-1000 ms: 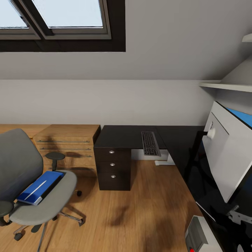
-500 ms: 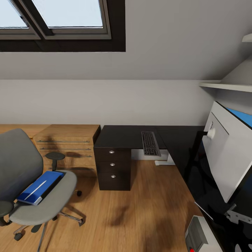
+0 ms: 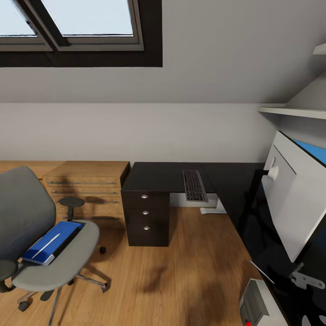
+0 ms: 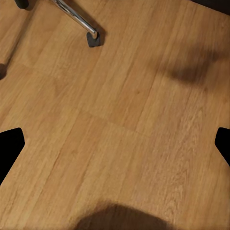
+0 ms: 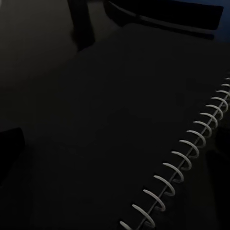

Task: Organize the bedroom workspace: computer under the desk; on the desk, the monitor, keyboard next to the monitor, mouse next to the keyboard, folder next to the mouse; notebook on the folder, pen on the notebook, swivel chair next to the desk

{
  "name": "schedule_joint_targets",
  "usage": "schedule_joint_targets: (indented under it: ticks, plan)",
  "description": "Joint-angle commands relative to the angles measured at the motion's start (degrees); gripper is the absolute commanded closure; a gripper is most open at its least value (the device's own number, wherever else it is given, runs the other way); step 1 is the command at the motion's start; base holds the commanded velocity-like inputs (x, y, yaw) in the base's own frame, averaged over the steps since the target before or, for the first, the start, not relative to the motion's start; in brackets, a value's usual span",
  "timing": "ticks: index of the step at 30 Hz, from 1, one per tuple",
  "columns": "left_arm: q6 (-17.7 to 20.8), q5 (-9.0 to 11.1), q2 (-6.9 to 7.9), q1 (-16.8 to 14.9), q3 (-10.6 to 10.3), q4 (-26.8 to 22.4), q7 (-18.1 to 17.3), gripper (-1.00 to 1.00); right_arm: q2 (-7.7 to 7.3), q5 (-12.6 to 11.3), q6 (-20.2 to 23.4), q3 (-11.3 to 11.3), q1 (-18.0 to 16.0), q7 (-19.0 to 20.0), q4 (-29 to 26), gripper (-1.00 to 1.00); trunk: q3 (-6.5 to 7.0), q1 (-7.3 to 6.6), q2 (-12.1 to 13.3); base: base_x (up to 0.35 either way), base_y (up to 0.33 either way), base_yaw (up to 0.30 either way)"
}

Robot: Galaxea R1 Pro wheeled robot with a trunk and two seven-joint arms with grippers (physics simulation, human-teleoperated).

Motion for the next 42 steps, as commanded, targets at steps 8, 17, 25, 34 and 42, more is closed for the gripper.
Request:
schedule_joint_targets:
  ticks: [8,17,25,34,42]
  plan:
    - [-0.17,-0.28,-0.03,-0.04,0.42,0.04,0.09,-1.0,0.06,-0.01,-0.14,-0.02,-0.03,0.67,2.84,-1.0,-0.06,0.0,-0.03,0.0,0.0,0.0]
    - [-0.17,-0.29,-0.03,-0.03,0.42,0.04,0.09,-1.0,0.07,-0.01,-0.14,-0.03,-0.03,0.67,2.84,-1.0,-0.06,0.0,-0.03,0.0,0.0,0.0]
    - [-0.17,-0.3,-0.03,-0.03,0.42,0.04,0.09,-1.0,0.07,-0.01,-0.14,0.0,-0.03,0.69,2.84,-1.0,-0.06,0.0,-0.03,0.0,0.0,0.0]
    - [-0.17,-0.32,-0.03,-0.03,0.42,0.04,0.09,-1.0,0.07,-0.01,-0.14,0.04,-0.03,2.25,2.79,-1.0,-0.06,0.0,-0.03,0.0,0.0,0.0]
    - [-0.17,-0.31,-0.03,-0.03,0.42,0.04,0.09,-1.0,0.07,-0.01,-0.14,-0.01,-0.03,2.88,2.76,-1.0,-0.06,0.0,-0.03,0.0,0.0,0.0]
